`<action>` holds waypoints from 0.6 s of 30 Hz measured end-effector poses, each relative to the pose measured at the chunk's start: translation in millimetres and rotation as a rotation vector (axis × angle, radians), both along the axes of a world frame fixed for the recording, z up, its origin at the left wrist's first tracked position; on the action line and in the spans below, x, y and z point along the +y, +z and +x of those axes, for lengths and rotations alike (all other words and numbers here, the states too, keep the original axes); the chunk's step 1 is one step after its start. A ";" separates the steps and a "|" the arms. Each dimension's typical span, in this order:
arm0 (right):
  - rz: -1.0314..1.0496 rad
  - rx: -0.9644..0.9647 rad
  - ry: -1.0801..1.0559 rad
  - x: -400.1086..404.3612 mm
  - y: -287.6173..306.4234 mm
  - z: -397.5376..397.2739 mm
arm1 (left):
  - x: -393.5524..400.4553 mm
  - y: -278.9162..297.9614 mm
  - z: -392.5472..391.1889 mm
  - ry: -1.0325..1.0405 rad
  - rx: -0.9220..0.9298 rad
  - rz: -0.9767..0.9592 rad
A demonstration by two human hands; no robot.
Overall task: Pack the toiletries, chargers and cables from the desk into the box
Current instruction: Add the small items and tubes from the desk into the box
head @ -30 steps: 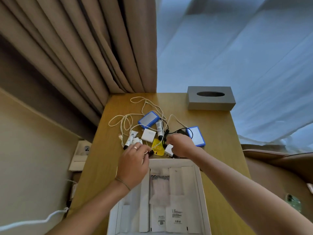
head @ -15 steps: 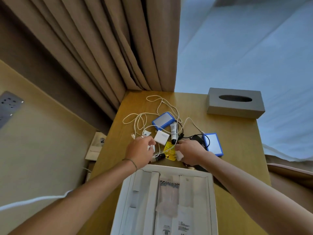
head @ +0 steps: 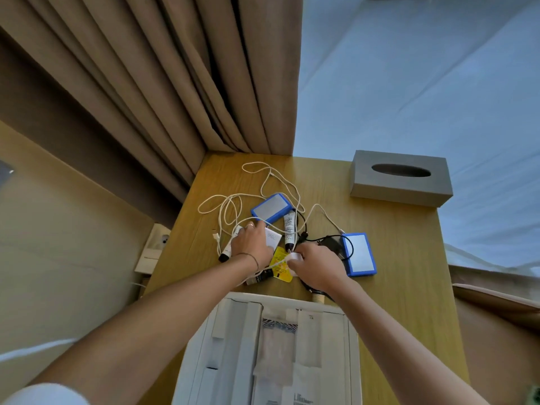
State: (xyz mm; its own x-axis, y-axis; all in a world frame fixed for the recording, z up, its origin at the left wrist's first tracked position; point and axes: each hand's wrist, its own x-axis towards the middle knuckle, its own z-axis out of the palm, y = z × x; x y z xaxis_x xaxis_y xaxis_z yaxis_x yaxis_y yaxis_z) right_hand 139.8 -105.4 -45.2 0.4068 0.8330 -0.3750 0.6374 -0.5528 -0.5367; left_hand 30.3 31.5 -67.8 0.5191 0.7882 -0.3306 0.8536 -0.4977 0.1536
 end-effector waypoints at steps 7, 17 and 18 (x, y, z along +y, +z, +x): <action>0.069 0.176 -0.135 -11.0 0.8 -5.9 | 4.8 -21.4 20.0 0.010 0.060 0.040; 0.178 0.288 -0.294 -35.9 22.8 -12.1 | 0.2 -1.9 5.3 0.090 -0.271 -0.165; 0.190 0.281 -0.298 -38.2 26.0 -14.2 | -0.1 4.7 1.4 0.120 -0.338 -0.200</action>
